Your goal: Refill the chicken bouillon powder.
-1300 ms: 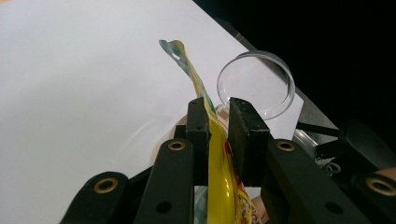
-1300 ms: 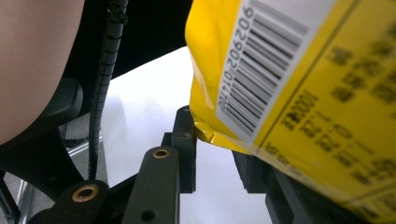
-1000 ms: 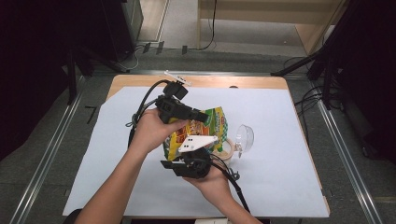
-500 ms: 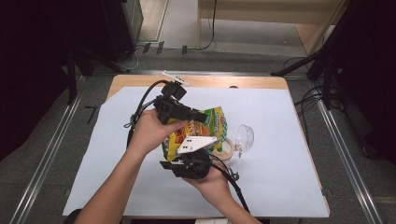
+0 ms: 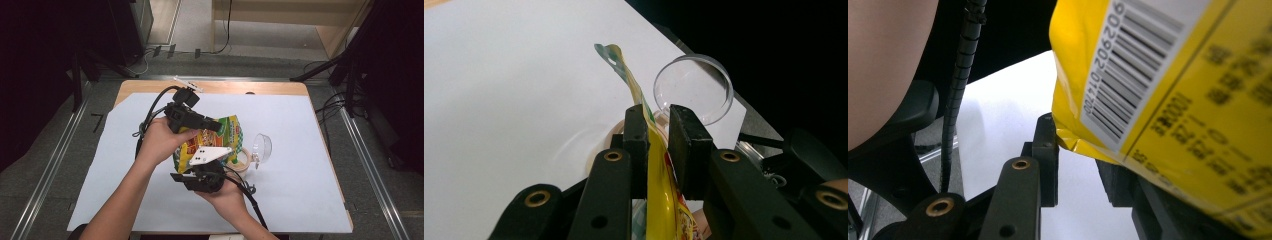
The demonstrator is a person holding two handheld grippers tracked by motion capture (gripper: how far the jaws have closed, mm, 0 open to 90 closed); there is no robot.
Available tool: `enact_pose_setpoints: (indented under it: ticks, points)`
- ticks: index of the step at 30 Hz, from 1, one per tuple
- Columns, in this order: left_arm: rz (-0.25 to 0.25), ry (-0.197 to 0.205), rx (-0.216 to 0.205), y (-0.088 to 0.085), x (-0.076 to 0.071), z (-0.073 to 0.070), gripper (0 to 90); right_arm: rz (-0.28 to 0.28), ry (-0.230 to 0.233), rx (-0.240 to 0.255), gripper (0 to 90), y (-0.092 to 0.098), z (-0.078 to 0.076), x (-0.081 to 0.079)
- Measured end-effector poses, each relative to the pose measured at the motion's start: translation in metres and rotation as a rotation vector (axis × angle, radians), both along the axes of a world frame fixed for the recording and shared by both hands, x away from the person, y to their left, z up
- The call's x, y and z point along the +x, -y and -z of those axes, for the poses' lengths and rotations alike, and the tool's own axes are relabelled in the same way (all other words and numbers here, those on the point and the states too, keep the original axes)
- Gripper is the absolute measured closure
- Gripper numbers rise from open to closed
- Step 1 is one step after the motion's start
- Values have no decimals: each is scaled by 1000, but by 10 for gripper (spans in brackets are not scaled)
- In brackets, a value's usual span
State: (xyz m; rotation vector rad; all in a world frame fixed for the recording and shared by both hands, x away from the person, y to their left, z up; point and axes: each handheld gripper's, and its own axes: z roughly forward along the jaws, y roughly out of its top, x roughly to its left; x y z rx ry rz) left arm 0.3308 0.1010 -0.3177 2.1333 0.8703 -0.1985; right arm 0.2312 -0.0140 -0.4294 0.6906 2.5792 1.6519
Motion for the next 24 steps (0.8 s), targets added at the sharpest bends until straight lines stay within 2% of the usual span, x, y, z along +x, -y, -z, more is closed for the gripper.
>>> enact_pose_setpoints:
  ticks: [24]
  points:
    - [-1, 10, 7, 1, -1, 0, 786, 2, -5, 3, 732, 0, 1, -1]
